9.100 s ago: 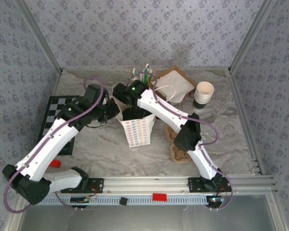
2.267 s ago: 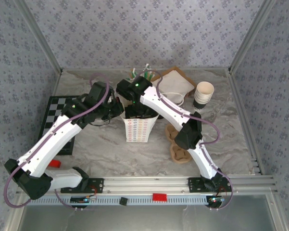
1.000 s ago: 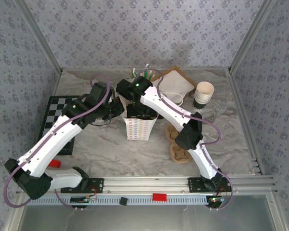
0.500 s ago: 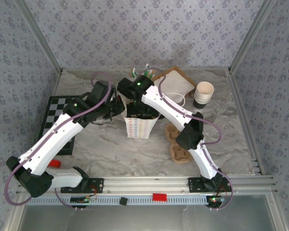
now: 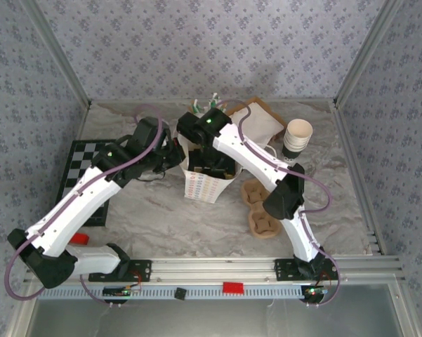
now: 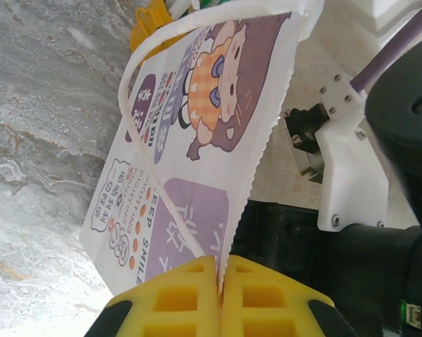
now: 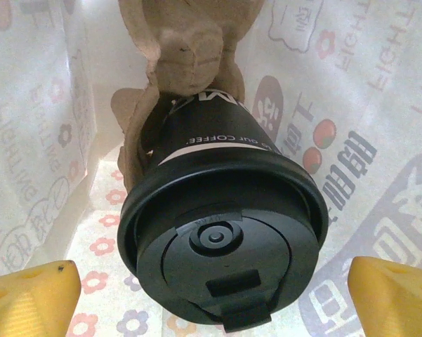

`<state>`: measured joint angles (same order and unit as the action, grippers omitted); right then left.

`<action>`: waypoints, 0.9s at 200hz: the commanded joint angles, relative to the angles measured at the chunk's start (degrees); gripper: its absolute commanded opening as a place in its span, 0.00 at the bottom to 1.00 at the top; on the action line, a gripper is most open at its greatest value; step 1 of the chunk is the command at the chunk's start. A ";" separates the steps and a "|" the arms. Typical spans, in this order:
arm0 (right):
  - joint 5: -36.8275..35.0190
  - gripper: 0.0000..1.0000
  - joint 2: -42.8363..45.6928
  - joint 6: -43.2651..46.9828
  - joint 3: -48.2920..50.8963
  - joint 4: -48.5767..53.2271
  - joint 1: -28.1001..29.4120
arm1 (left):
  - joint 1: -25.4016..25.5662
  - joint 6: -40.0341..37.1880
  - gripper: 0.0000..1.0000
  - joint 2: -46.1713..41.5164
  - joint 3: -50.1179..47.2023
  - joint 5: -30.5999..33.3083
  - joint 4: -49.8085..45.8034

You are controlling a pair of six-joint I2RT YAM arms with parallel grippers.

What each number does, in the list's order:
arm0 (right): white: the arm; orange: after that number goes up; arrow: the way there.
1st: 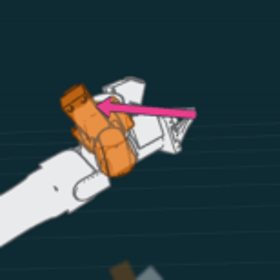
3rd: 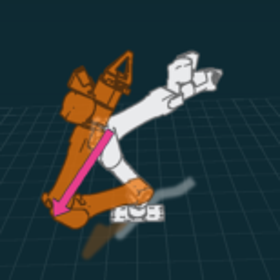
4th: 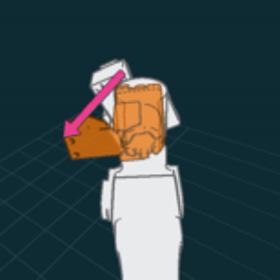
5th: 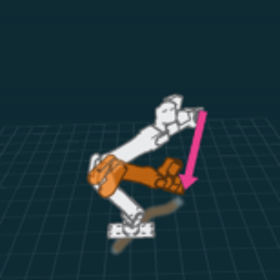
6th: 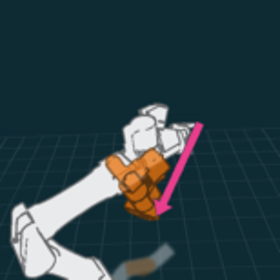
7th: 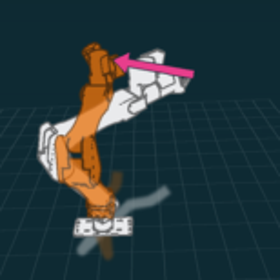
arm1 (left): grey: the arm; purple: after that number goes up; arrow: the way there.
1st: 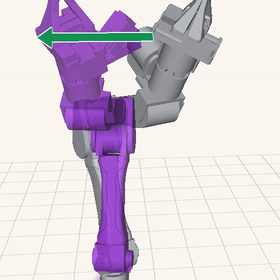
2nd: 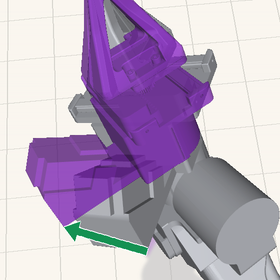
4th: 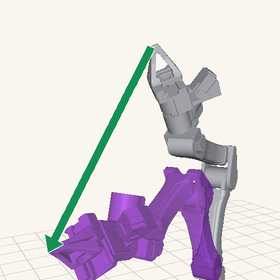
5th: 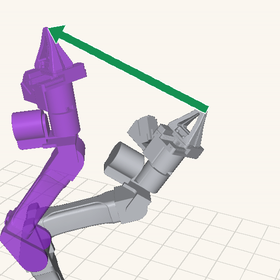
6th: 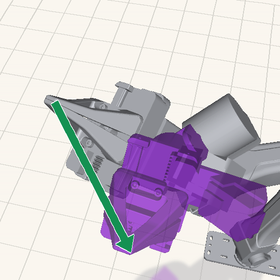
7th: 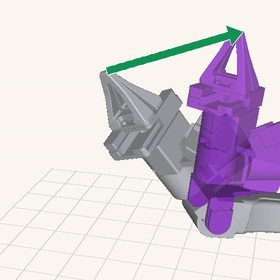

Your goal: Pack the takeout coffee

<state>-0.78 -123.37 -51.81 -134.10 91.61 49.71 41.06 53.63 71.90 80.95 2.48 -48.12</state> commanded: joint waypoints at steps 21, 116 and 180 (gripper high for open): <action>9.30 1.00 4.81 -2.83 -0.18 -6.84 -0.02 | 1.11 0.41 0.00 3.29 -1.94 -3.33 -5.40; 13.95 1.00 1.34 -3.01 0.43 -8.29 1.34 | -0.94 0.14 0.19 -2.99 -4.04 -5.30 -6.38; 12.40 0.99 -1.07 -2.81 -1.42 -7.53 1.85 | -1.43 0.58 0.27 -6.41 -5.70 -8.39 -3.64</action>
<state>10.61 -123.87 -53.78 -132.20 86.26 51.42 39.46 53.91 66.48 76.77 -1.61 -49.39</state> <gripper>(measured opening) 0.997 0.262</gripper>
